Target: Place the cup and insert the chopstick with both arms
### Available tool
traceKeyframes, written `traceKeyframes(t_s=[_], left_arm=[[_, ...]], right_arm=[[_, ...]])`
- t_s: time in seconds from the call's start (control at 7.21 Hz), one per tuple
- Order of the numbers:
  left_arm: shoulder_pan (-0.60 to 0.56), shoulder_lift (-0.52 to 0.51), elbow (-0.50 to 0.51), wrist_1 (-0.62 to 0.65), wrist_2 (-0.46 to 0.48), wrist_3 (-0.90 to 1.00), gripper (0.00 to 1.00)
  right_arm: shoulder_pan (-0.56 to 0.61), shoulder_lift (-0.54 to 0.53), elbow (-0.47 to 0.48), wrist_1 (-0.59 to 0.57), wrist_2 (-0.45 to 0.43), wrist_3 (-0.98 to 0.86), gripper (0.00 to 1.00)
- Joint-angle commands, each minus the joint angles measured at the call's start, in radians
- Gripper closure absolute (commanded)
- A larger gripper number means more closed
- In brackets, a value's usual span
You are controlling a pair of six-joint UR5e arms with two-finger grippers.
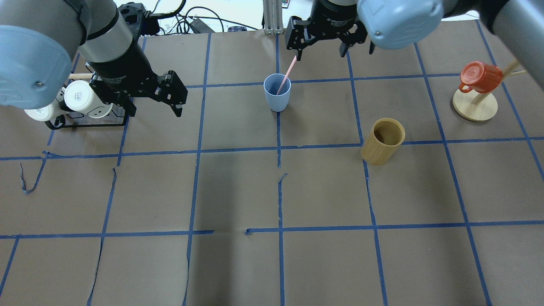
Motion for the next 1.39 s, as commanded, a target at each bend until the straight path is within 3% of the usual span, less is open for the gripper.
traceKeyframes(t_s=[0.0, 0.14, 0.28, 0.42, 0.69, 1.25], left_arm=[[0.0, 0.001, 0.0, 0.0, 0.0, 0.0, 0.0], [0.0, 0.001, 0.0, 0.0, 0.0, 0.001, 0.0], [0.001, 0.001, 0.0, 0.0, 0.0, 0.001, 0.0], [0.002, 0.001, 0.0, 0.0, 0.0, 0.001, 0.0], [0.0, -0.002, 0.001, 0.0, -0.002, 0.0, 0.0], [0.008, -0.007, 0.001, 0.003, 0.001, 0.001, 0.0]], right_arm=[[-0.069, -0.07, 0.005, 0.261, -0.009, -0.003, 0.0], [-0.065, -0.084, 0.013, 0.285, -0.011, 0.007, 0.0], [-0.066, -0.078, 0.078, 0.259, -0.02, 0.009, 0.0], [-0.077, -0.086, 0.155, 0.162, -0.043, 0.006, 0.0], [-0.083, -0.132, 0.162, 0.21, -0.102, 0.004, 0.0], [-0.151, -0.176, 0.151, 0.276, -0.067, -0.002, 0.0]])
